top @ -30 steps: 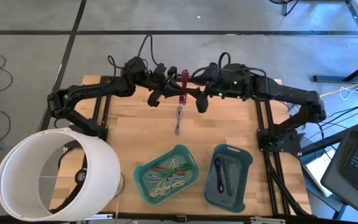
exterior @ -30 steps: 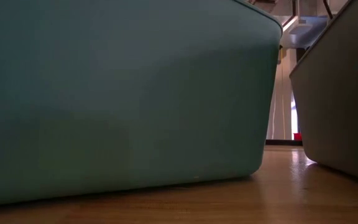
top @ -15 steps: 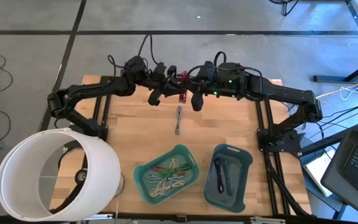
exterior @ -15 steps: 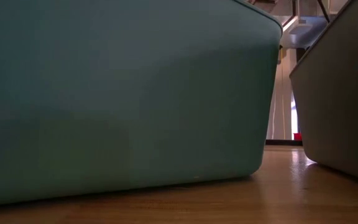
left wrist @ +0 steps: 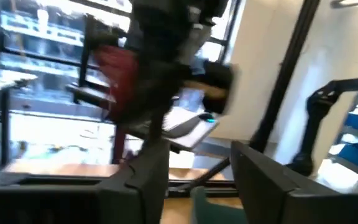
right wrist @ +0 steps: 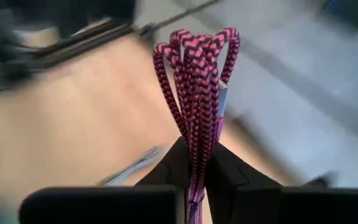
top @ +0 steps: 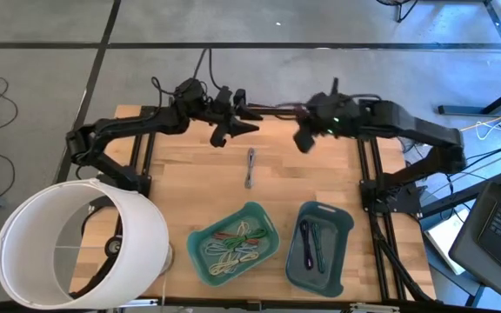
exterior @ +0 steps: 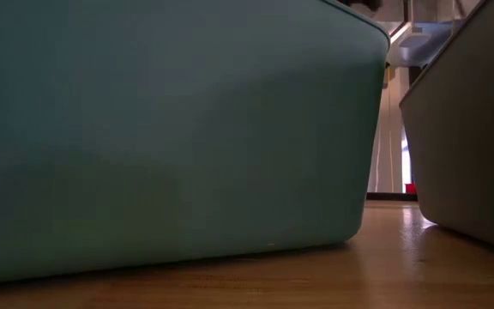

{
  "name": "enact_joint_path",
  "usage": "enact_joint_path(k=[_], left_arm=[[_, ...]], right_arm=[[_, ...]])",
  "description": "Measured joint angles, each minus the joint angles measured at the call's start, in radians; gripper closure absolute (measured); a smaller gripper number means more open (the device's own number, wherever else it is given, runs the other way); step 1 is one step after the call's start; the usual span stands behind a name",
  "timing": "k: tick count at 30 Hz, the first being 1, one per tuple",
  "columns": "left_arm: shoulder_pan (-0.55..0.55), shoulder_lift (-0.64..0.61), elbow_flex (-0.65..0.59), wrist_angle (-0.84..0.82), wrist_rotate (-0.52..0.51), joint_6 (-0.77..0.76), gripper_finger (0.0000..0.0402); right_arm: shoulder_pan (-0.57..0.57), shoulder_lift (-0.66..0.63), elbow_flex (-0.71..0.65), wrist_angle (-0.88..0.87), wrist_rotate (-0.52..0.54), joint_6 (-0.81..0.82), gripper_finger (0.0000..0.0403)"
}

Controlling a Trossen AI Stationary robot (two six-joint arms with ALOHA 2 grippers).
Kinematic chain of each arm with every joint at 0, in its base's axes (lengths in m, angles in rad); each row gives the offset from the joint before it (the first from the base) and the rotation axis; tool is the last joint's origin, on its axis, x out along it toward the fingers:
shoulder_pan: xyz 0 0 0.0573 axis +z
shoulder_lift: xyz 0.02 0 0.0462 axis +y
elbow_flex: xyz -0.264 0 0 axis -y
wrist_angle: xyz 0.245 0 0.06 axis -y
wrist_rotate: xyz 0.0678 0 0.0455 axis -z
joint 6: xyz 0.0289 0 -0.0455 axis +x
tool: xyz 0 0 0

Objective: Pick & Place USB Port
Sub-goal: Put the pink patterned charger cable into the blue bin

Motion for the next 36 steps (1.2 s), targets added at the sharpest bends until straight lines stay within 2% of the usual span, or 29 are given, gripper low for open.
enact_joint_path(k=[4, 9, 14, 19, 25, 28, 36], left_arm=[[0.034, -0.004, 0.001, -0.043, -0.031, 0.067, 0.022], [0.101, -0.003, 0.001, -0.261, -0.131, 0.17, 0.0218], [0.156, -0.002, 0.0, -0.431, -0.229, 0.218, 0.0217], [0.198, -0.002, 0.0, -0.439, -0.238, 0.22, 0.0217], [0.234, -0.002, 0.0, -0.438, -0.238, 0.22, 0.0217], [0.242, -0.002, 0.0, -0.438, -0.232, 0.219, 0.0217], [0.241, -0.002, 0.0, -0.438, -0.226, 0.212, 0.0217]], right_arm=[[0.033, -0.062, 0.0, -0.108, -0.197, 0.293, 0.0377], [0.173, -0.084, 0.0, -0.261, -0.26, 0.601, 0.0377], [0.33, -0.044, -0.035, -0.406, -0.258, 0.913, 0.0377], [0.458, -0.016, -0.176, -0.343, -0.322, 1.158, 0.0377], [0.557, -0.01, -0.43, 0.003, -0.375, 1.382, 0.0377], [0.595, -0.009, -0.528, 0.11, -0.376, 1.476, 0.0377], [0.704, -0.008, -0.655, 0.149, -0.399, 1.701, 0.0377]])
